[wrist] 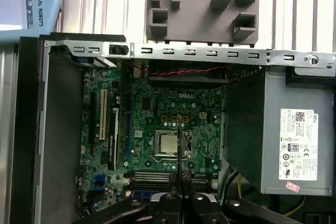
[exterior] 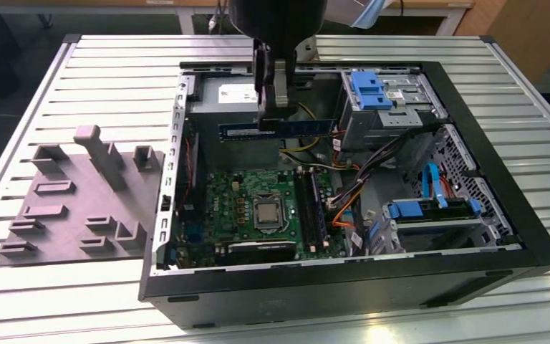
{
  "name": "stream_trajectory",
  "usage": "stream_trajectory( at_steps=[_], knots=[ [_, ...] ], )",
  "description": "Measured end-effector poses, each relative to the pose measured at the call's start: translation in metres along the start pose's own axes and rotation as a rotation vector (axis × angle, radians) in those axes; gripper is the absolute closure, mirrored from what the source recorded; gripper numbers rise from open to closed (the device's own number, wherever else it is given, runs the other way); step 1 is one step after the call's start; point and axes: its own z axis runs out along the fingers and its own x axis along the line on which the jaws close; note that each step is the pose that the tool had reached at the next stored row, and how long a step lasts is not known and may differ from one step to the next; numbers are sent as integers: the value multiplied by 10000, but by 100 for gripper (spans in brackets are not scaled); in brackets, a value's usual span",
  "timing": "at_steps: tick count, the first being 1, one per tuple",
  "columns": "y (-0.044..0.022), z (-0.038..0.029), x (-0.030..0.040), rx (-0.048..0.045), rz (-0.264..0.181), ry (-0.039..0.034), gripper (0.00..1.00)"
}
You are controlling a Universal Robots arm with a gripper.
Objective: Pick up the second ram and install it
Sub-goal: 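Pick up the second ram and move it above second insertion slot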
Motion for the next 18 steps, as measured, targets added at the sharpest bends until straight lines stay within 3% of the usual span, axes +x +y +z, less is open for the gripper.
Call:
stream_trajectory(
  at_steps=[18],
  knots=[
    [-3, 64, 1, 0, -1, 0, 88]
  ],
)
